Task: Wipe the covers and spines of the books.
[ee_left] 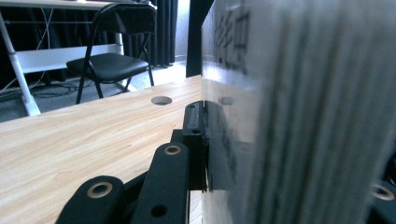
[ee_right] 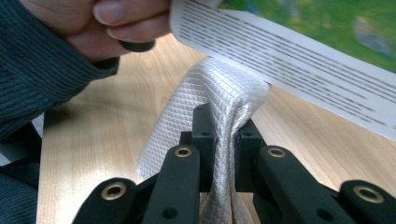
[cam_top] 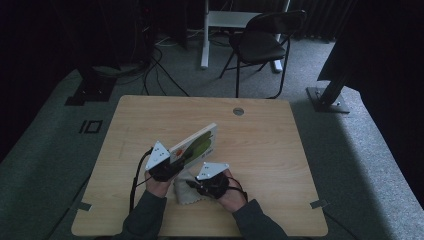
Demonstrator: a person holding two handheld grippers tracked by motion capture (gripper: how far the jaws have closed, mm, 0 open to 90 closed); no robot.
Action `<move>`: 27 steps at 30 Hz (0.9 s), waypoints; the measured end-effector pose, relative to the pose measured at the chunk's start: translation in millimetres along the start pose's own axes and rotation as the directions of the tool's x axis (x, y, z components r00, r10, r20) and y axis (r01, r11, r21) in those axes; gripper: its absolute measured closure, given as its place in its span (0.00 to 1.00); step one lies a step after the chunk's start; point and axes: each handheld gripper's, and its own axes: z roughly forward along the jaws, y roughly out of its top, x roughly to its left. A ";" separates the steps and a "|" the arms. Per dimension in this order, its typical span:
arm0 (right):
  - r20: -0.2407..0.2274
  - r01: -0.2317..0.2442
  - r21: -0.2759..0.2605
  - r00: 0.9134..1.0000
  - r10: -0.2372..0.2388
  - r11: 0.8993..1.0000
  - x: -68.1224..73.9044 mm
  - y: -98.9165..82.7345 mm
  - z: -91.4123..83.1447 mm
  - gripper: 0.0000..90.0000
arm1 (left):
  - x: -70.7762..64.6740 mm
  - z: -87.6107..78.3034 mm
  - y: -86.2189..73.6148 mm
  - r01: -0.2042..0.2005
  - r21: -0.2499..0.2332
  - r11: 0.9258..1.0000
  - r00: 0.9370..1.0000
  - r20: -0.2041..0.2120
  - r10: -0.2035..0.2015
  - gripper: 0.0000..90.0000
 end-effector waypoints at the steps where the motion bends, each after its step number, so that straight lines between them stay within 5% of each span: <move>1: 0.004 -0.001 -0.001 1.000 0.001 1.000 -1.1 -0.2 -1.5 0.92 | -0.6 -0.8 0.6 -0.003 0.000 1.000 1.000 0.000 0.003 0.86; 14: 0.049 -0.021 -0.015 0.999 0.022 1.000 -13.0 -2.8 -18.1 0.92 | -2.0 -6.6 5.0 -0.030 -0.006 1.000 1.000 0.000 0.030 0.87; 27: 0.118 -0.065 -0.046 0.991 0.070 0.997 -31.4 -10.6 -41.4 0.92 | 3.4 -17.2 8.9 -0.054 -0.014 0.998 0.998 -0.043 0.054 0.87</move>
